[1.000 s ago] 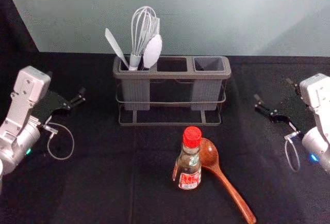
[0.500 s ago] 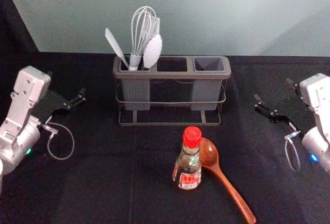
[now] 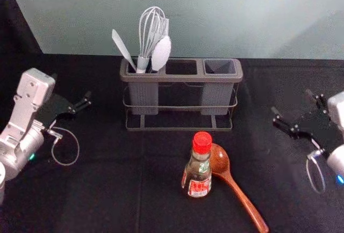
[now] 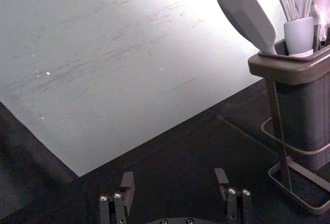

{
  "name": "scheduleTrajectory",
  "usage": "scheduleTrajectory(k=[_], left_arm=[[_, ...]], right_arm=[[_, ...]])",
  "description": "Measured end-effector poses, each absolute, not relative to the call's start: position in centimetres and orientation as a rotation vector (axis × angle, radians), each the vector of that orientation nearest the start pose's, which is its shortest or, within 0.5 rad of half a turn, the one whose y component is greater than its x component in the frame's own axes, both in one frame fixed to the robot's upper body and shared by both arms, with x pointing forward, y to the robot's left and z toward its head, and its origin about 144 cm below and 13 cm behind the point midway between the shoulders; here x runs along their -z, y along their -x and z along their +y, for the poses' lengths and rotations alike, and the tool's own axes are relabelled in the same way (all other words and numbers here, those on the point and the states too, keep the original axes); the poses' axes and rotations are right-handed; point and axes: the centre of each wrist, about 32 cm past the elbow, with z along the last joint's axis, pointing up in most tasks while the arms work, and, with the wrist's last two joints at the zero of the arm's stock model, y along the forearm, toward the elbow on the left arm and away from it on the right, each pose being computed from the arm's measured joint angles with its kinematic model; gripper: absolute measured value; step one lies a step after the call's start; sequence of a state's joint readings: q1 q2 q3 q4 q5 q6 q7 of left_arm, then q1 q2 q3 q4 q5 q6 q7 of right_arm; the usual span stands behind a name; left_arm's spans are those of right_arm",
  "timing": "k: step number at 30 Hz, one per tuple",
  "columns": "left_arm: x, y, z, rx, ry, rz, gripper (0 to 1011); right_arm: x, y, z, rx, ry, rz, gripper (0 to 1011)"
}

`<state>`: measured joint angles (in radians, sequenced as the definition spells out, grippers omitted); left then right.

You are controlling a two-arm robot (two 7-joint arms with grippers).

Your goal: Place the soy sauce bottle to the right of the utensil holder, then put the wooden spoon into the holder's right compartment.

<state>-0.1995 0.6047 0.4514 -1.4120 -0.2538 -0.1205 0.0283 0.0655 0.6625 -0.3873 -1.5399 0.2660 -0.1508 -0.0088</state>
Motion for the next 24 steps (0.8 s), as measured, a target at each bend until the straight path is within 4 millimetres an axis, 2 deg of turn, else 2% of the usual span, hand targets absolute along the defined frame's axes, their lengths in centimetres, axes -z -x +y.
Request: scheduleTrajectory(k=[8, 16, 24], left_arm=[[-114.0, -48.9, 31.0, -1.248, -0.304, -0.285, 1011], [-114.0, -48.9, 31.0, -1.248, -0.304, -0.285, 1011], [-114.0, -48.9, 31.0, -1.248, -0.304, -0.285, 1011]], right_arm=[[-114.2, -42.6, -32.2, 1.128, 0.237, -0.26, 1002], [-114.4, -39.5, -31.7, 1.038, 0.173, -0.233, 1003], [-115.0, -37.4, -30.9, 0.954, 0.12, -0.199, 1002]])
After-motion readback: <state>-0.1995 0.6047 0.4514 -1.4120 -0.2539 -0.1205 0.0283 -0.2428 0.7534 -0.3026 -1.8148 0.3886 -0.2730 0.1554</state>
